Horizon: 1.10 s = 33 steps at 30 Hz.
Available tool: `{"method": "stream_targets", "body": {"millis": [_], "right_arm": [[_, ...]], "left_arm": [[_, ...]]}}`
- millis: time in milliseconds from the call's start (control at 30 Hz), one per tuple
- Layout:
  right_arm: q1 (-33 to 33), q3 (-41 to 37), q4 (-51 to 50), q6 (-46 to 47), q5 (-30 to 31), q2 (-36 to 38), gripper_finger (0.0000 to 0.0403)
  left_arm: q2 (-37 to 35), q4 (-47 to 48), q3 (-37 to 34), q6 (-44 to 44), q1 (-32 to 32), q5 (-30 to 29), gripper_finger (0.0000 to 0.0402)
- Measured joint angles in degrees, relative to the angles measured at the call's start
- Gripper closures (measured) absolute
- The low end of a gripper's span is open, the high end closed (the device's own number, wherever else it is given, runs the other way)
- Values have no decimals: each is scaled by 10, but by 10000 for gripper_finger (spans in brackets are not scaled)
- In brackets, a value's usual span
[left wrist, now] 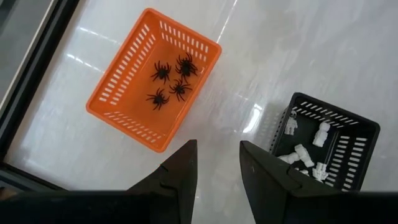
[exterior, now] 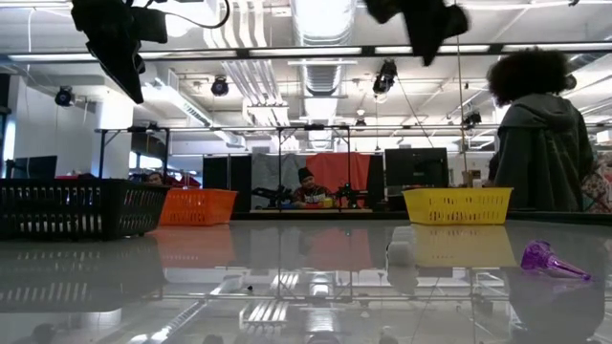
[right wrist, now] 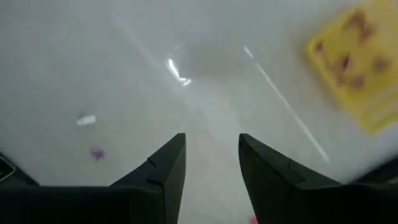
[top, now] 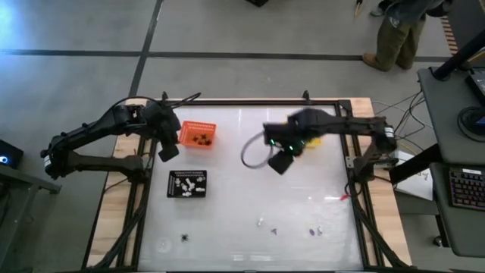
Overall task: Sort Halloween decoration
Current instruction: Put the violet witch hat into the yellow bin
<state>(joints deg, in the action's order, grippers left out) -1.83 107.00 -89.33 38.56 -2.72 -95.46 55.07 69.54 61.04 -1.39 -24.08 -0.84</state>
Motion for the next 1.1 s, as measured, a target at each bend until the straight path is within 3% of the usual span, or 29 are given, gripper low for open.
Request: {"method": "stream_targets", "body": {"millis": [367,633,1100], "right_arm": [[170,-196,153,223,-3,65,264],[267,-267,181,372,-3,46,264],[391,-395,335,555,-8,46,264]], "left_arm": [[0,-1,0,-11,0,0,299],[0,-1,0,-13,0,0,299],[0,-1,0,-13,0,0,299]]}}
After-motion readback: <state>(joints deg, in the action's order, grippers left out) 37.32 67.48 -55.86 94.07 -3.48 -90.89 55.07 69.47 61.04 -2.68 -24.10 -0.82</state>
